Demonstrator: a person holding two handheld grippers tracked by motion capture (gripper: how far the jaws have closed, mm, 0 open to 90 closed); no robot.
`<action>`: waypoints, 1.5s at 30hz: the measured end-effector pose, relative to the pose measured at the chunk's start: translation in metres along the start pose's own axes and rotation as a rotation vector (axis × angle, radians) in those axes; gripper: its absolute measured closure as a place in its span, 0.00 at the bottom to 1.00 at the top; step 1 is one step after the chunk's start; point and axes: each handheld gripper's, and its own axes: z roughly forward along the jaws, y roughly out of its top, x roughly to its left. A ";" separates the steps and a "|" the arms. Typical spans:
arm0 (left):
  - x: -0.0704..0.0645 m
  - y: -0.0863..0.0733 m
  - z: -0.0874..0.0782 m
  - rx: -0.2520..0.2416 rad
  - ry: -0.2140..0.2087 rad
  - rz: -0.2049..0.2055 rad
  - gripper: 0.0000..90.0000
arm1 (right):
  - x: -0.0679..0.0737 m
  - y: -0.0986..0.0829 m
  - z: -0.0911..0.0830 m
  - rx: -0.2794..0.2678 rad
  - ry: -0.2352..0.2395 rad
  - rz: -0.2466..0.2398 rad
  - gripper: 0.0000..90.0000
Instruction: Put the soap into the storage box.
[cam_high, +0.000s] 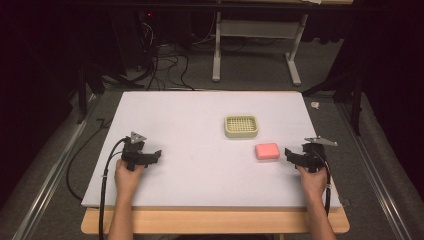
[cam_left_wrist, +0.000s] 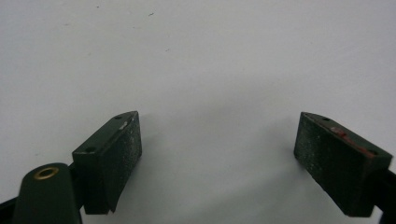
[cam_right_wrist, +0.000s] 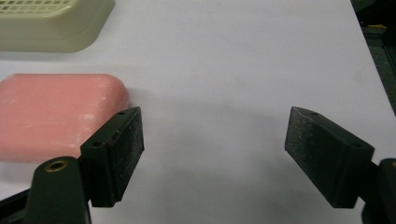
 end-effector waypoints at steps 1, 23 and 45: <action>0.000 0.000 0.000 0.000 0.000 0.000 0.17 | 0.001 0.000 -0.002 -0.001 0.001 -0.002 0.23; 0.000 0.000 0.000 0.001 0.000 0.001 0.17 | 0.038 -0.011 -0.027 -0.046 0.087 -0.073 0.22; 0.000 0.000 0.000 0.000 0.000 0.000 0.17 | 0.070 -0.006 -0.016 -0.024 0.106 -0.129 0.15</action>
